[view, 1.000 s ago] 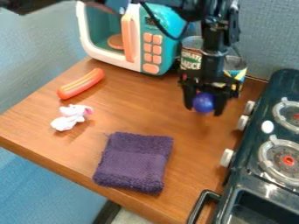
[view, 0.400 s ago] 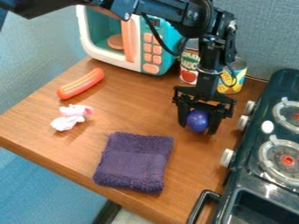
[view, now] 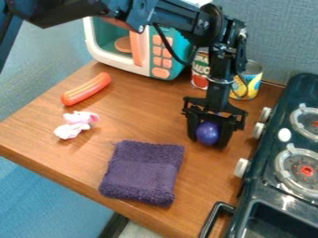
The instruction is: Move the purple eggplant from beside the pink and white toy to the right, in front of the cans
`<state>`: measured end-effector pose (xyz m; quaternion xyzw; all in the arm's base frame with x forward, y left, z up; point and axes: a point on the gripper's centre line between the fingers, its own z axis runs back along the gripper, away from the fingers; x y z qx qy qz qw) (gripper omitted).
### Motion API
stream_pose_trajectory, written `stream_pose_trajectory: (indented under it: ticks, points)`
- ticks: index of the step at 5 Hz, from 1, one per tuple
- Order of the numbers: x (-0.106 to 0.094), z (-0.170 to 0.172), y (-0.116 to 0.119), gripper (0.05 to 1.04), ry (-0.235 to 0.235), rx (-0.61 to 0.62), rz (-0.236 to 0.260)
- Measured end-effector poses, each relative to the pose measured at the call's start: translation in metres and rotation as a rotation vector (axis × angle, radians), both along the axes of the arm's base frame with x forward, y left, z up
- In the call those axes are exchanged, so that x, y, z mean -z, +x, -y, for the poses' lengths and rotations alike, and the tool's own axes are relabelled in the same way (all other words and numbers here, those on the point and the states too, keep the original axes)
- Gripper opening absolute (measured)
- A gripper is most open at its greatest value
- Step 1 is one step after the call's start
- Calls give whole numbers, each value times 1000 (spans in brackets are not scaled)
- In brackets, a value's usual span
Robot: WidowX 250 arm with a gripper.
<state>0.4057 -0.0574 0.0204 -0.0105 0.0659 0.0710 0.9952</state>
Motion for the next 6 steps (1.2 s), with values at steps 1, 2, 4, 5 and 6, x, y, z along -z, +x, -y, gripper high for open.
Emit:
stream_pose_trajectory:
  ticks: [1,2,4,5,6]
  points:
    - [0,2,-1,1003,-17,-1,5]
    - [-2,1,-7,1001,-25,-8,24]
    - [-67,-4,-14,1001,-30,-3,207]
    - [-83,-25,-26,1001,-27,-15,226]
    - [-91,-57,-53,1001,22,-24,147]
